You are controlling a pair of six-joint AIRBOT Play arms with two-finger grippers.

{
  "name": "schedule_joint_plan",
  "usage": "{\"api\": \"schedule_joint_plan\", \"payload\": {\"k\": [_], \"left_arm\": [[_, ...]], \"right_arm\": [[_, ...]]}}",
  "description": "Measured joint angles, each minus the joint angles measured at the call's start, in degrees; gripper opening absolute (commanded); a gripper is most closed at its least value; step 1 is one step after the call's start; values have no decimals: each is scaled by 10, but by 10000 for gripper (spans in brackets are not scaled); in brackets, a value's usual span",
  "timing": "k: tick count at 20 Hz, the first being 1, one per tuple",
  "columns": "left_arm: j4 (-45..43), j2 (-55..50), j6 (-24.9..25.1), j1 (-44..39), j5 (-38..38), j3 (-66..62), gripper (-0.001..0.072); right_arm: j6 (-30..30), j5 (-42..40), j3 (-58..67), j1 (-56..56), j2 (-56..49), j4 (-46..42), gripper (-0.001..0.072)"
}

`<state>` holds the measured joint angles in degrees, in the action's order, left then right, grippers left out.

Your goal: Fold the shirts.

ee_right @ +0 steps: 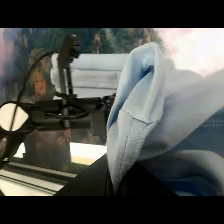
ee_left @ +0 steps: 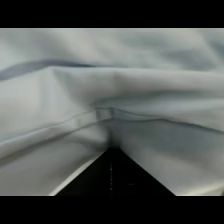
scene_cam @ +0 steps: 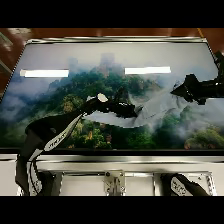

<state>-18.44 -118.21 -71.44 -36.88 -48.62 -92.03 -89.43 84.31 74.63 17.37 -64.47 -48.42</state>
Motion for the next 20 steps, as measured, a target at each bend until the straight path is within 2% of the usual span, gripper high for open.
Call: {"api": "schedule_joint_plan", "payload": {"k": [4,8,12,16,17,19,20], "left_arm": [[-1,10,17,29,-25,0,48],[-98,84,-3,123,-64,0,49],[-199,209,-30,258,-114,0,49],[-234,340,-40,371,-169,0,50],[-238,372,-42,392,-185,0,50],[-246,427,-43,420,-214,0,50],[-251,449,-43,428,-225,0,50]], "right_arm": [[-14,-19,0,-19,2,0,58],[-17,-78,0,-102,-27,2,58],[-18,-187,0,-247,-96,26,58],[-13,-326,0,-379,-205,88,59],[-7,-354,0,-402,-234,115,117],[13,-398,0,-435,-290,188,550],[29,-411,0,-444,-313,228,582]]}}
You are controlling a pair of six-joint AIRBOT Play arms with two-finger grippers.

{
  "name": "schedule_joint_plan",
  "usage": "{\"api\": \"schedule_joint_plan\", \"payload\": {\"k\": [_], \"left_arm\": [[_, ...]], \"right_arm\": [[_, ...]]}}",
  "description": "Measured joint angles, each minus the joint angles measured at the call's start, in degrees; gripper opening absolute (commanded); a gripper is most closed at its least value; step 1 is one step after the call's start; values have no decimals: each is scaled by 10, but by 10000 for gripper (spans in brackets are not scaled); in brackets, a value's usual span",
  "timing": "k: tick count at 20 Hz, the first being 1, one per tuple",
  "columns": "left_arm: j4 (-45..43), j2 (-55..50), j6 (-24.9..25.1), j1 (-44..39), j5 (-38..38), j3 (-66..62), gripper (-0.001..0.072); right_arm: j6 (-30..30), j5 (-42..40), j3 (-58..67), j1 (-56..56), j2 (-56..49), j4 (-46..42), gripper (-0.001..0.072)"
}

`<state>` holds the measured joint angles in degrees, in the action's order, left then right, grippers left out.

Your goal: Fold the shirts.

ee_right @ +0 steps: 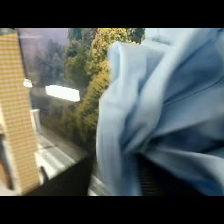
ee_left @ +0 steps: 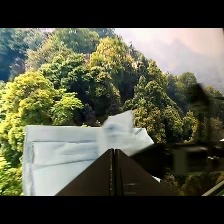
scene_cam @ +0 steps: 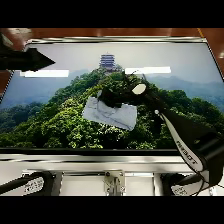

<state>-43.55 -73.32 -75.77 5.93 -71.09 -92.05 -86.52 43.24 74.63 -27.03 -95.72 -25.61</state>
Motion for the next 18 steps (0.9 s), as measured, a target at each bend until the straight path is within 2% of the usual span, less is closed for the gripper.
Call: {"api": "schedule_joint_plan", "payload": {"k": [3,5,7,8,11,13,16,18], "left_arm": [[-14,48,-1,13,-23,0,50],[-20,61,-1,17,-28,2,50],[-26,69,-2,20,-30,11,51],[-27,71,-2,20,-31,17,51],[-30,74,-2,23,-33,34,51],[-31,75,-2,22,-33,43,51],[-32,75,-2,22,-32,48,51],[-32,75,-2,22,-31,50,51]], "right_arm": [[52,-5,0,-1,-37,88,581],[66,34,0,26,-40,82,578],[55,92,0,69,-28,25,582],[41,123,0,97,-18,-23,661],[-14,218,-2,181,12,-183,670],[-41,256,-22,222,21,-255,670],[-49,240,-83,240,22,-266,670],[-27,207,-119,235,9,-224,665]]}}
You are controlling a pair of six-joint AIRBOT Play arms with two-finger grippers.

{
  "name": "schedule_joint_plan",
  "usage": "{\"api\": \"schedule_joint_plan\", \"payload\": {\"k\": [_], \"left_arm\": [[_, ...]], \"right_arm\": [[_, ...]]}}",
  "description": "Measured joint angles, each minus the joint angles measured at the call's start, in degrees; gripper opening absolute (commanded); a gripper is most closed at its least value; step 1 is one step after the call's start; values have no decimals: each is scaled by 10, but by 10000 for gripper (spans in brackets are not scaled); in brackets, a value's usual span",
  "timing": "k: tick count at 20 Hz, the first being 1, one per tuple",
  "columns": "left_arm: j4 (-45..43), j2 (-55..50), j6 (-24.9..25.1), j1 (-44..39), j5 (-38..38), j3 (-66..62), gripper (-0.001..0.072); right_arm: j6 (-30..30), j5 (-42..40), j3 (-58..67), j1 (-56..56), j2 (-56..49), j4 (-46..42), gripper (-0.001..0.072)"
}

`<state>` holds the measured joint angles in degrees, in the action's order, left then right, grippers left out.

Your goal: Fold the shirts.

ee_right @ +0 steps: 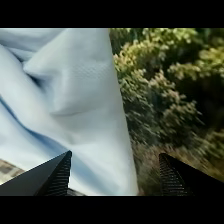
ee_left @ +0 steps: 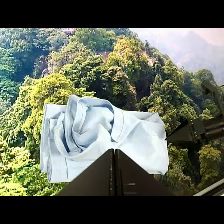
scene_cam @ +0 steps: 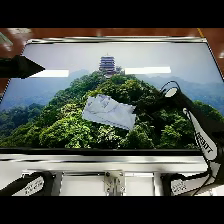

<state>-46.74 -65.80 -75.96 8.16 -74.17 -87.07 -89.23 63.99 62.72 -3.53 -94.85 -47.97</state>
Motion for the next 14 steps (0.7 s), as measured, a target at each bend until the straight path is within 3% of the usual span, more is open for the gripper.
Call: {"api": "schedule_joint_plan", "payload": {"k": [1,2,3,4,9,11,14], "left_arm": [[0,0,-2,0,0,0,51],[0,0,-3,0,0,1,51],[0,0,-4,0,1,1,51],[0,0,-6,0,1,1,51],[0,0,-12,0,1,1,51],[0,0,-12,-1,2,1,51],[0,0,-12,-4,2,1,51]], "right_arm": [[13,-17,-12,-5,-9,27,595],[24,-25,-20,-10,-17,55,433],[33,-41,-26,-15,-24,75,154],[44,-57,-31,-20,-30,92,59],[126,-62,15,4,-6,186,58],[129,-31,73,31,24,193,57],[87,34,183,74,73,162,58]]}}
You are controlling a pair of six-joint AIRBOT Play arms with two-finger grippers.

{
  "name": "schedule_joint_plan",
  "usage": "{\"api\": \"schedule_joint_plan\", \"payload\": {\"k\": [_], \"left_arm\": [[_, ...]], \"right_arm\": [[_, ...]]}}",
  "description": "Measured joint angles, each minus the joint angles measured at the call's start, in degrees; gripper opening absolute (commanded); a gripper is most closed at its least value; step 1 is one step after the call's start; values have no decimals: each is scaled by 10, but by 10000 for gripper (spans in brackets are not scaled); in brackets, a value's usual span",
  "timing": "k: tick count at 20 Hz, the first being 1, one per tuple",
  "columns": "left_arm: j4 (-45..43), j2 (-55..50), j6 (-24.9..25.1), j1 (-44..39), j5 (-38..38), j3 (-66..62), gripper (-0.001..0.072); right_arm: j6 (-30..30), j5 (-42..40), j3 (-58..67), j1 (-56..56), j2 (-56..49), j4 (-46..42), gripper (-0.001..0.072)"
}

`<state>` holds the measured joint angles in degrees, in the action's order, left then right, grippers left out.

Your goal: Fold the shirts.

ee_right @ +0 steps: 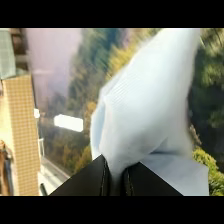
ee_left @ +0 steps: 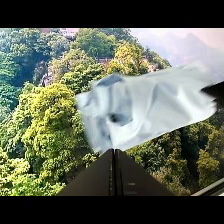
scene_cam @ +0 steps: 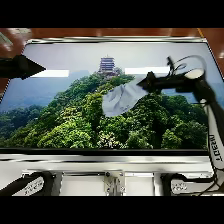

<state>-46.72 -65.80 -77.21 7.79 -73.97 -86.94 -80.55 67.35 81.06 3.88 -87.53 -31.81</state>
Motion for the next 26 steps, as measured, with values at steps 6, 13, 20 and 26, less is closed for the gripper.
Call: {"api": "schedule_joint_plan", "payload": {"k": [6,13,20,26], "left_arm": [[0,0,0,-7,0,0,51],[0,-7,0,-8,0,1,51],[0,-10,-1,-8,0,4,51],[0,-10,-8,-8,-9,4,51]], "right_arm": [[-91,160,173,127,48,-118,58],[-113,197,215,193,46,-146,58],[-50,133,219,194,19,-62,58],[-16,155,219,266,-12,-244,58]]}}
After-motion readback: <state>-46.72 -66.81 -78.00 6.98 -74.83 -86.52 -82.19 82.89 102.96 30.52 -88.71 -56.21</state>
